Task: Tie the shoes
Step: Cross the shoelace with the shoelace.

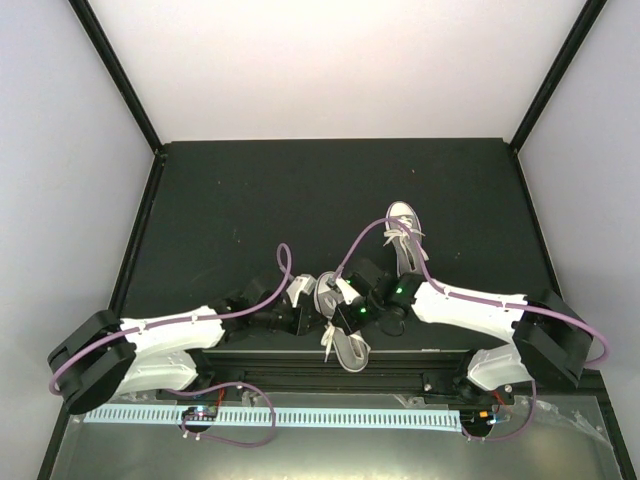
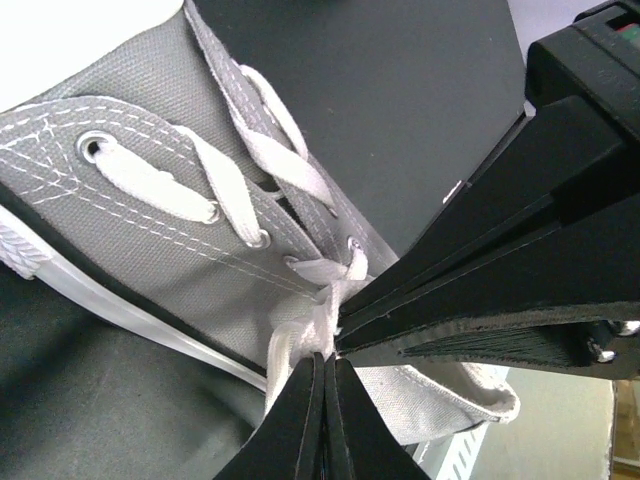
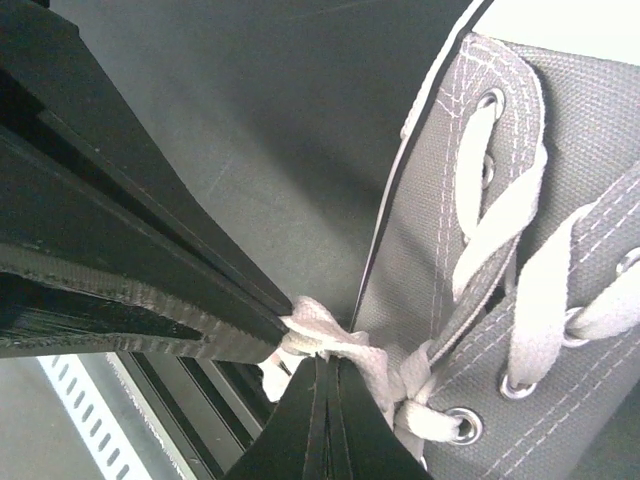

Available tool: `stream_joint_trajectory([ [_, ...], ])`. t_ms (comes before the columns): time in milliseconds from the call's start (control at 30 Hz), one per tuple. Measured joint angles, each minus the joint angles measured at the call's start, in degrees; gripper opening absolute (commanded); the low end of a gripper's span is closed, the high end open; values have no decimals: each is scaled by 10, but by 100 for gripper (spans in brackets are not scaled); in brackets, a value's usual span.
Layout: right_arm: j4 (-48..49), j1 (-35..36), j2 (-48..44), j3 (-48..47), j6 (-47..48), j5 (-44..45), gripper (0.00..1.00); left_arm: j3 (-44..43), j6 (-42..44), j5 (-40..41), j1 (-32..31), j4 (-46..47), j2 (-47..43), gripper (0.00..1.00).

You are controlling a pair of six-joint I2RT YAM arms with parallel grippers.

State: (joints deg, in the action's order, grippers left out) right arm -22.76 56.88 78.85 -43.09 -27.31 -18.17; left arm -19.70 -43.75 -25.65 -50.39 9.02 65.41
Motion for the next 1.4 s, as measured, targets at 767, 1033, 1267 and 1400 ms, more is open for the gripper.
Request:
stream_joint_trajectory([
  [767, 17, 0, -110, 73, -17, -4, 2, -24, -6, 1, 0, 15, 59, 2],
  [1033, 14, 0, -127, 77, -30, 19, 2, -24, -2, 1, 0, 15, 58, 2],
  [1267, 14, 0, -84, 52, -19, 21, 2, -24, 7, 1, 0, 7, 39, 1],
  [1400, 18, 0, -64, 35, -9, 20, 2, -24, 16, 2, 0, -5, 22, 2],
])
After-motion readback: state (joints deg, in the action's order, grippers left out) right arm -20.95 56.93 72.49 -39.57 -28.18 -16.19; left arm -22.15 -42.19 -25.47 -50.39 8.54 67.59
